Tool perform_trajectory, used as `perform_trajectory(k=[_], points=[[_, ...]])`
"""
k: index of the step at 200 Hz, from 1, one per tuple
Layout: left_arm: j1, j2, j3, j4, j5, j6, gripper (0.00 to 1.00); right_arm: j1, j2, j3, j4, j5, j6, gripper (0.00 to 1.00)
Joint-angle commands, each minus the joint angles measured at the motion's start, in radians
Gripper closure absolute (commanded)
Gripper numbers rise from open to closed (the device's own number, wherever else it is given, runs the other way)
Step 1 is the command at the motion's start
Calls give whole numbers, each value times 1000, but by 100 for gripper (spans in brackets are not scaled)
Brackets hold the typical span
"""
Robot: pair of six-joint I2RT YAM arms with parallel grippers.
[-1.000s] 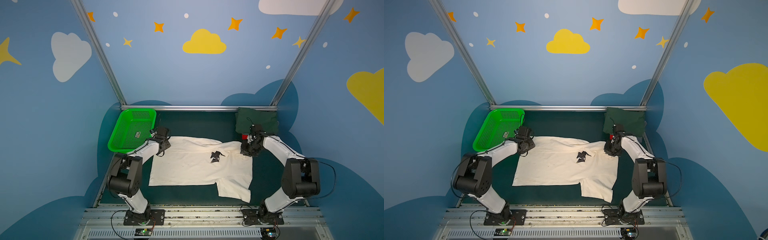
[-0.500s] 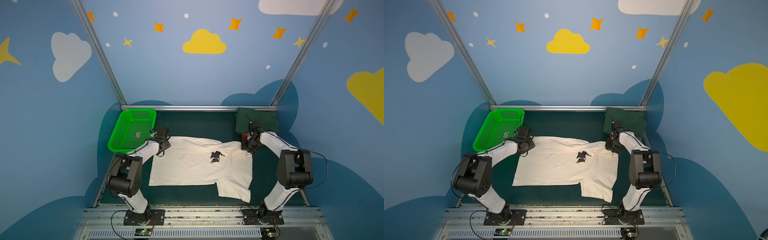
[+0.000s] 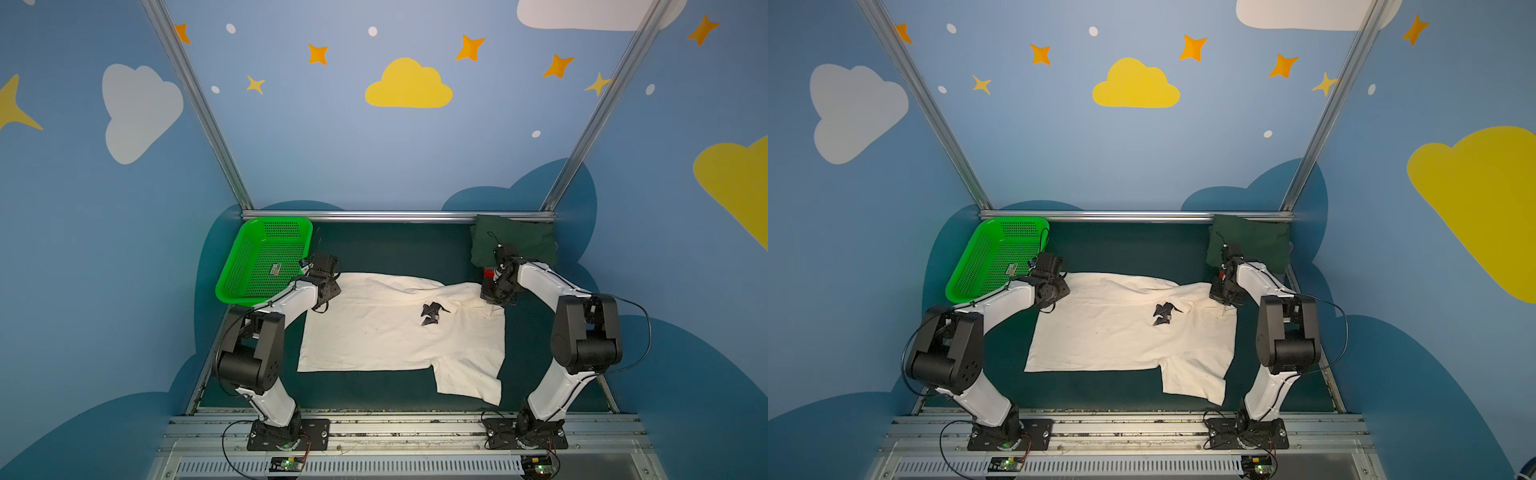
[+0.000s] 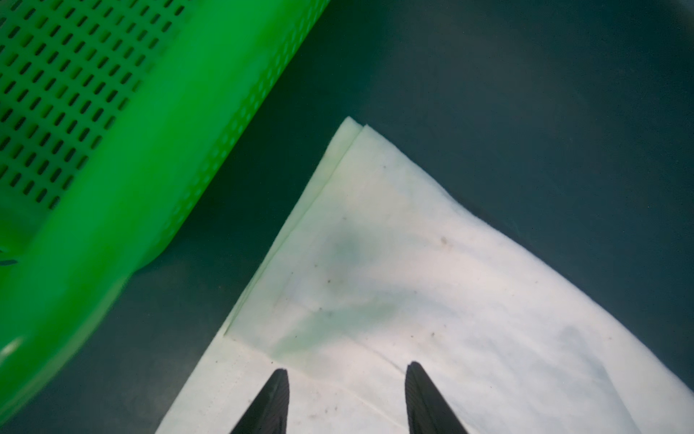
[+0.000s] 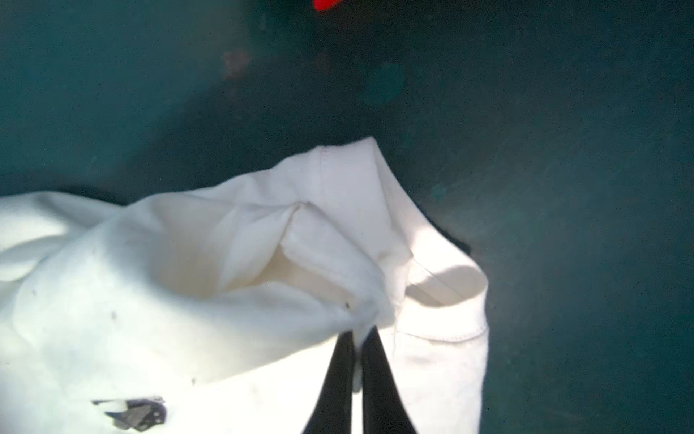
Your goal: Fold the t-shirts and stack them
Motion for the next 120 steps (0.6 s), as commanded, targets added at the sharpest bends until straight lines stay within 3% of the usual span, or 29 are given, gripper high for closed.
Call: perform_trajectory(k=[1, 120], points=[[5, -3, 2, -7, 1, 9, 50, 7, -37, 11, -42, 8, 10, 100], [5, 5, -6, 8, 16, 3, 51, 12, -171, -55, -49, -64, 63, 100]])
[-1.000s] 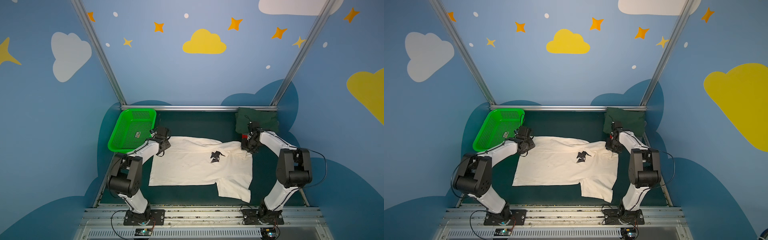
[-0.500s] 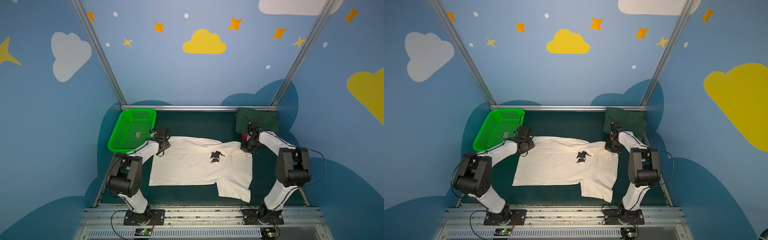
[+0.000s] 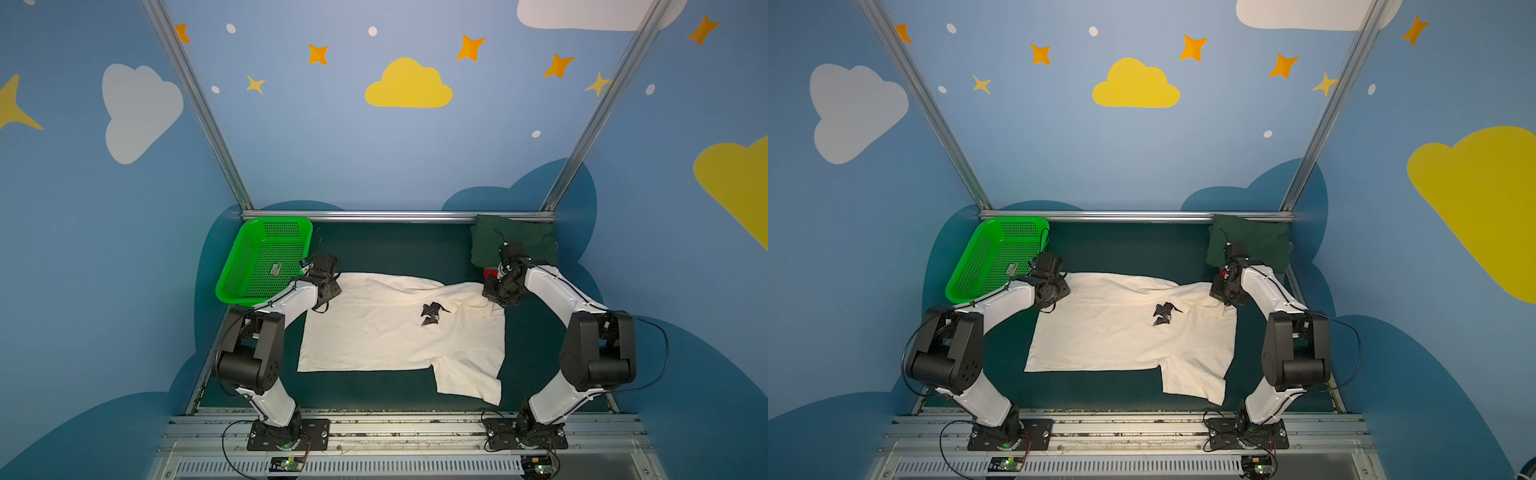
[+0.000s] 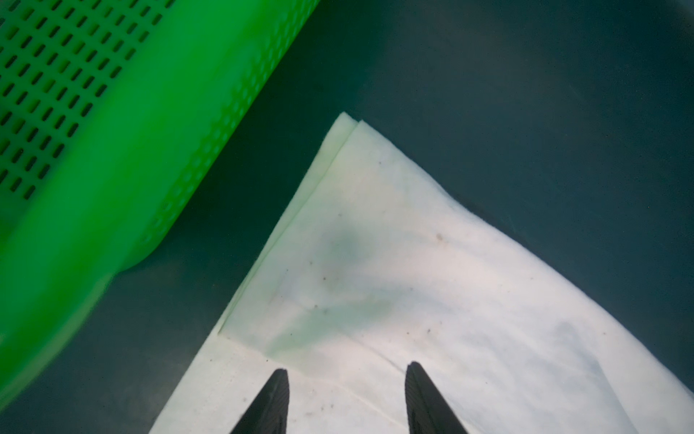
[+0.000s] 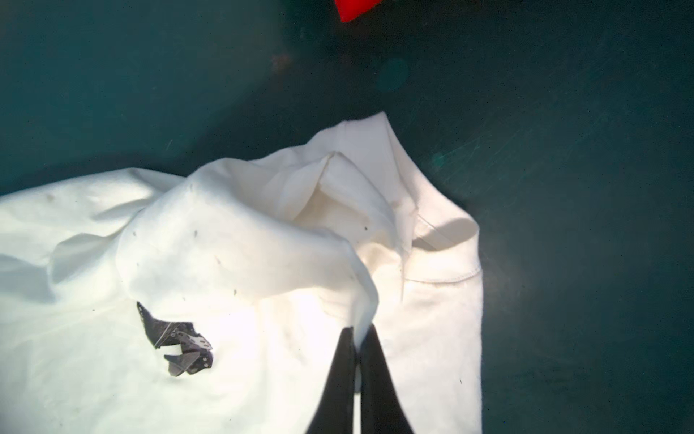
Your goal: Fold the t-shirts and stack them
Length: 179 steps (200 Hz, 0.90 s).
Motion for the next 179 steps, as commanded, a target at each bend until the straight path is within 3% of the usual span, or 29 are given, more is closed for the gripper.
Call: perform_trajectory(k=[1, 121, 179], points=[[5, 5, -6, 5, 2, 4, 51, 5, -36, -19, -21, -23, 20, 100], [5, 1, -9, 8, 8, 3, 51, 11, -69, -45, -13, -63, 36, 100], [5, 4, -8, 10, 6, 1, 51, 16, -198, -117, -54, -87, 69, 100]])
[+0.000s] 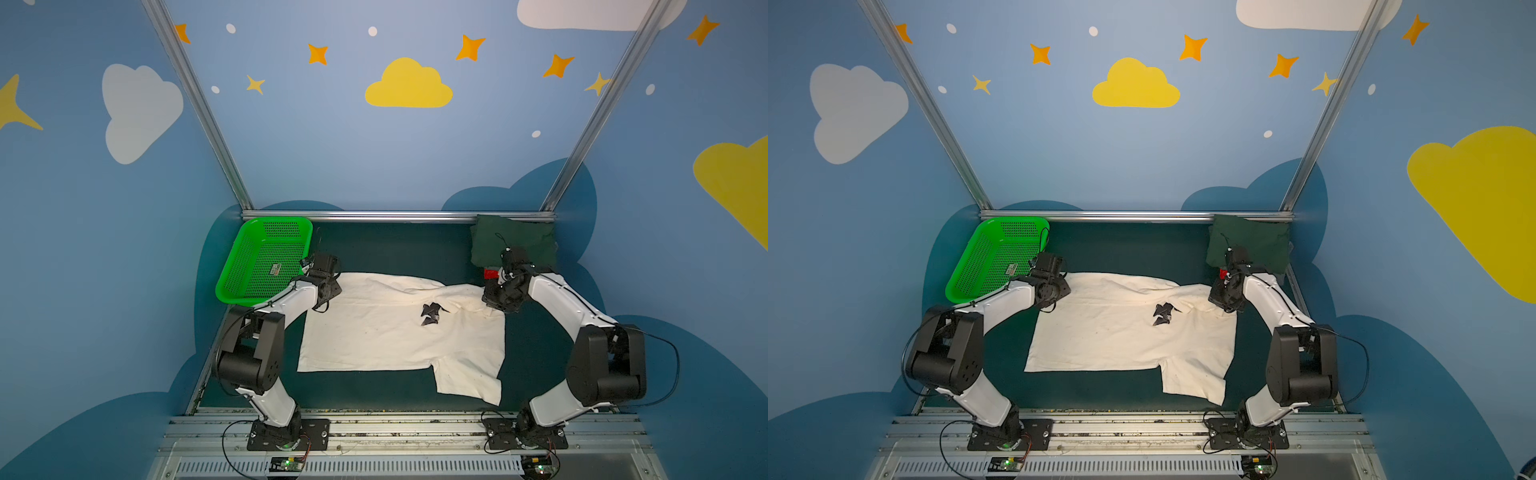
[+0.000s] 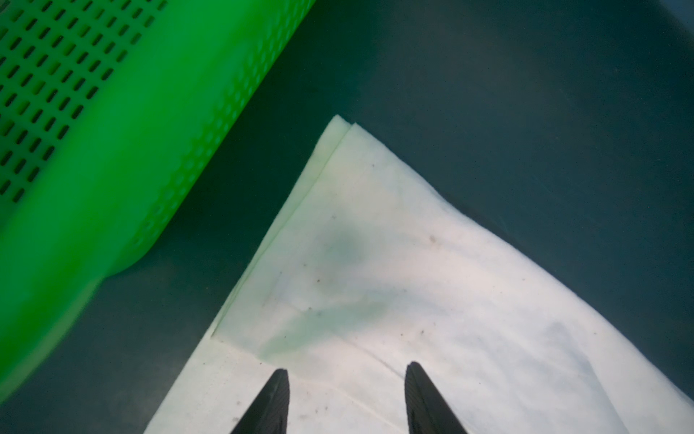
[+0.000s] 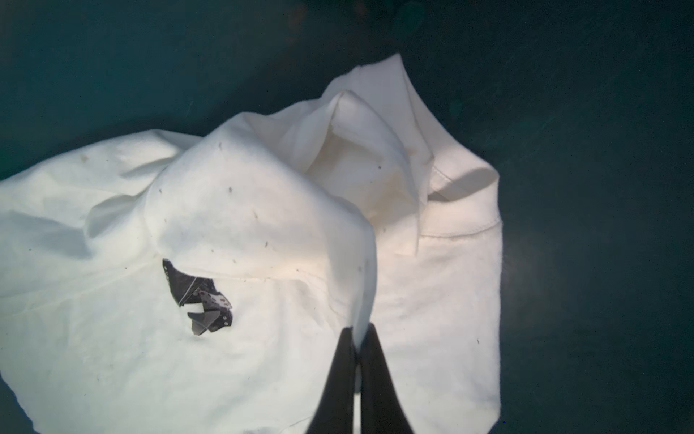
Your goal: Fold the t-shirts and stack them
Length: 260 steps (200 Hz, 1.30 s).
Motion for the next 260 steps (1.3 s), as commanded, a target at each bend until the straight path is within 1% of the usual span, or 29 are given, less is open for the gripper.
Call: perform_trajectory(k=[1, 25, 60, 78, 110, 138, 147, 153, 154, 158, 161, 164, 167, 185, 196, 229, 246, 260], points=[[4, 4, -6, -2, 0, 1, 51, 5, -78, -27, -46, -26, 28, 100], [6, 12, -4, 1, -3, 4, 51, 4, -143, -35, -61, -68, 56, 100], [6, 34, 16, -4, 6, 6, 51, 12, -184, -58, -73, -181, 103, 100], [6, 36, 23, -7, 11, 9, 51, 26, -207, -99, -103, -175, 119, 100], [7, 42, 30, -7, 5, 14, 51, 66, -288, -197, -116, -207, 159, 100], [7, 61, 34, 2, 17, 11, 51, 80, -317, -258, -167, -169, 160, 100], [7, 67, 38, 5, 22, 11, 51, 80, -318, -265, -170, -167, 142, 90], [7, 71, 40, 4, 24, 10, 51, 77, -319, -264, -170, -163, 133, 81], [5, 72, 40, 4, 24, 11, 51, 76, -319, -264, -170, -162, 131, 79], [6, 74, 42, 4, 25, 11, 51, 76, -319, -261, -170, -156, 126, 64], [6, 75, 42, 4, 26, 10, 51, 73, -319, -259, -168, -152, 124, 56], [7, 75, 42, 5, 26, 10, 51, 70, -319, -254, -168, -147, 123, 50], [7, 77, 42, 7, 27, 10, 51, 66, -318, -248, -166, -144, 123, 47], [7, 82, 43, 10, 28, 9, 51, 29, -312, -215, -125, -130, 127, 41], [6, 84, 43, 10, 28, 9, 51, 7, -301, -206, -79, -94, 142, 36], [6, 94, 41, 10, 34, 8, 51, -58, -180, -190, 26, -56, 143, 38], [6, 103, 48, 3, 33, 12, 51, -83, -106, -188, 65, -77, 145, 40], [8, 105, 54, -2, 32, 16, 51, -88, -72, -202, 125, -84, 159, 41]])
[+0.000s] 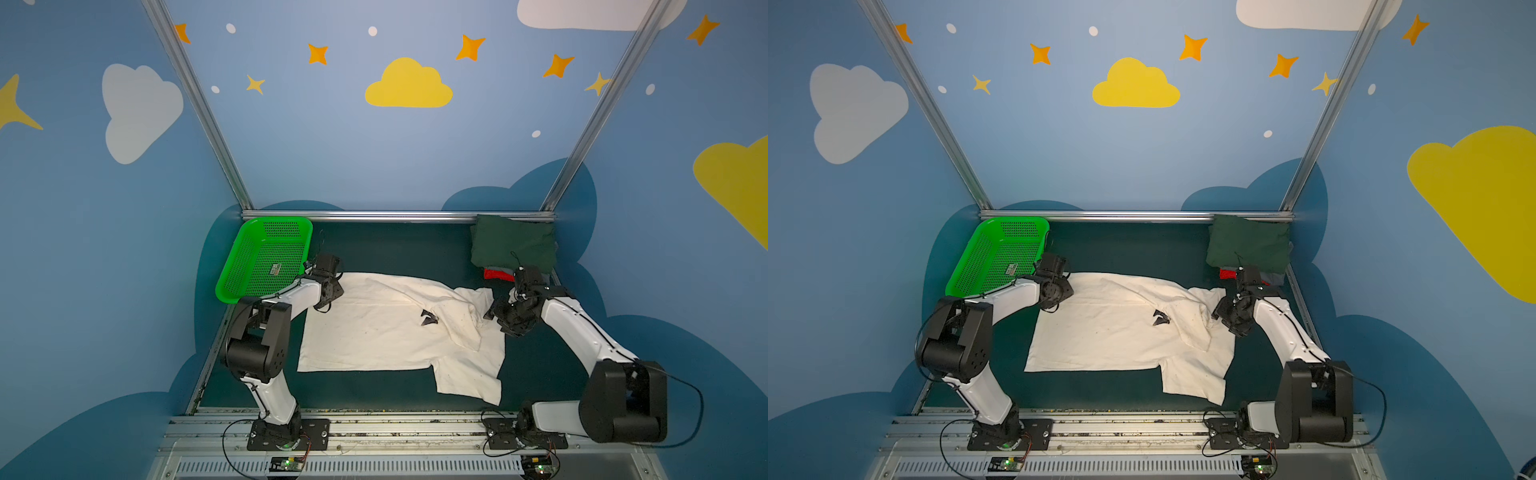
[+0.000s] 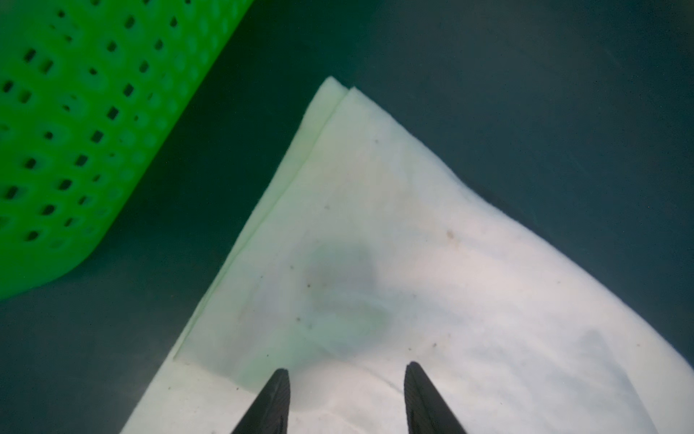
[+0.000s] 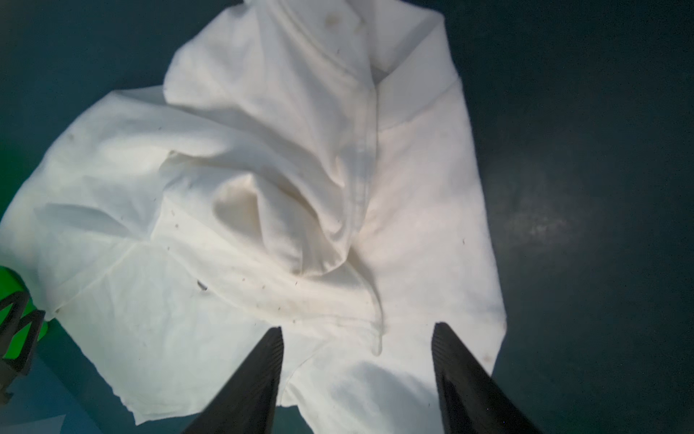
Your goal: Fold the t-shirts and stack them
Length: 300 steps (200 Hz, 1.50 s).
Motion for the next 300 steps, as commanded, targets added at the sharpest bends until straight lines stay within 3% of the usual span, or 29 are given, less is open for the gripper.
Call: perform_trajectory(k=[1, 54, 100, 156, 177, 208, 245, 300], points=[[5, 16, 31, -17, 2, 15, 51, -14, 52, -1, 100, 7, 18, 41], [6, 35, 56, -30, 6, 17, 51, -17, 173, 11, 232, -16, 36, 41], [5, 21, 49, -35, -7, 17, 51, -18, 225, -21, 269, -35, 57, 48], [7, 40, 51, -32, -6, 19, 51, -19, 242, 23, 276, -15, 65, 80], [9, 49, 54, -31, -4, 18, 51, -19, 261, 50, 267, -14, 61, 100], [7, 71, 58, -23, -4, 20, 53, -16, 277, 105, 265, -10, 57, 100], [10, 137, 97, -57, -29, 22, 76, -26, 280, 196, 243, 34, 49, 100], [13, 182, 108, -87, -54, 18, 76, -56, 352, 362, 192, 33, 48, 100]])
